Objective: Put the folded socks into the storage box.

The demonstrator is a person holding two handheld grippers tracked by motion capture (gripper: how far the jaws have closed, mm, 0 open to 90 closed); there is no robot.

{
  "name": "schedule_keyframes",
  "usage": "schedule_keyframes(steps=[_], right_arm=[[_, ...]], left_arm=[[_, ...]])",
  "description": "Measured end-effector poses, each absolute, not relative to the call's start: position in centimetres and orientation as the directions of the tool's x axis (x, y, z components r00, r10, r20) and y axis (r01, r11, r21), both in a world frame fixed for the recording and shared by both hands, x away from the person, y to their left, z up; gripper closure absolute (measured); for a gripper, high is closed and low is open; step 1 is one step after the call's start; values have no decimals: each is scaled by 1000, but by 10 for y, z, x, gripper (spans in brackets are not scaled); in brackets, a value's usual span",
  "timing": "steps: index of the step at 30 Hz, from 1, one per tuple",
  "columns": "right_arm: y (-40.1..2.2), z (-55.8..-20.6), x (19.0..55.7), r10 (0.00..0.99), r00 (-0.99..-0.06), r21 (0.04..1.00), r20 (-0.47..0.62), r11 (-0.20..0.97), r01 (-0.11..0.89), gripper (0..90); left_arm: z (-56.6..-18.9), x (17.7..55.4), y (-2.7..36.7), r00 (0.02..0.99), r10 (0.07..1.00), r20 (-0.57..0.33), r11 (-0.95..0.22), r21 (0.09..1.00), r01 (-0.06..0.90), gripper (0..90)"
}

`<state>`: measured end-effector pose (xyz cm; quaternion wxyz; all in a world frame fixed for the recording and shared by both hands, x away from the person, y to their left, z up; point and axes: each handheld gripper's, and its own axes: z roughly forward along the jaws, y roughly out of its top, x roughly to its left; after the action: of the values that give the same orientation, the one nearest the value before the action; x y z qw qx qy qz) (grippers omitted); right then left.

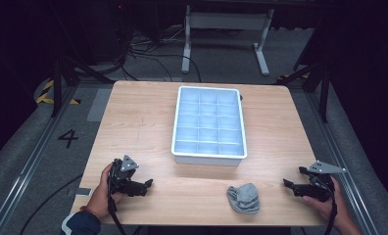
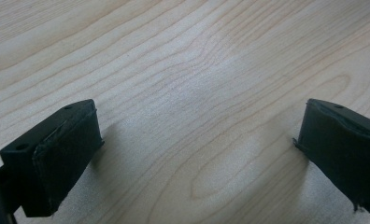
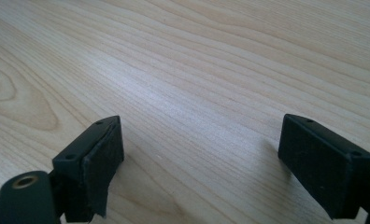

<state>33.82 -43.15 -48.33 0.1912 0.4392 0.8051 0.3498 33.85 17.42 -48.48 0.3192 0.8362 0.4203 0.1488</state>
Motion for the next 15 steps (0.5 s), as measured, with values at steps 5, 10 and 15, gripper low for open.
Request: schedule_keyframes(steps=[5,10,15], right_arm=[[-432,-483,339,836,-549,725,0,378,575,147],[-432,-481,340,829,-559,721,6,384,577,168],[-429,-477,339,802,-596,727,43,385,569,264]], left_arm=[[-485,338,174,592,806,-12,-437,663,608,0],[-485,338,174,592,806,0,-443,663,603,1],[-484,338,174,596,803,2,-447,662,601,0]])
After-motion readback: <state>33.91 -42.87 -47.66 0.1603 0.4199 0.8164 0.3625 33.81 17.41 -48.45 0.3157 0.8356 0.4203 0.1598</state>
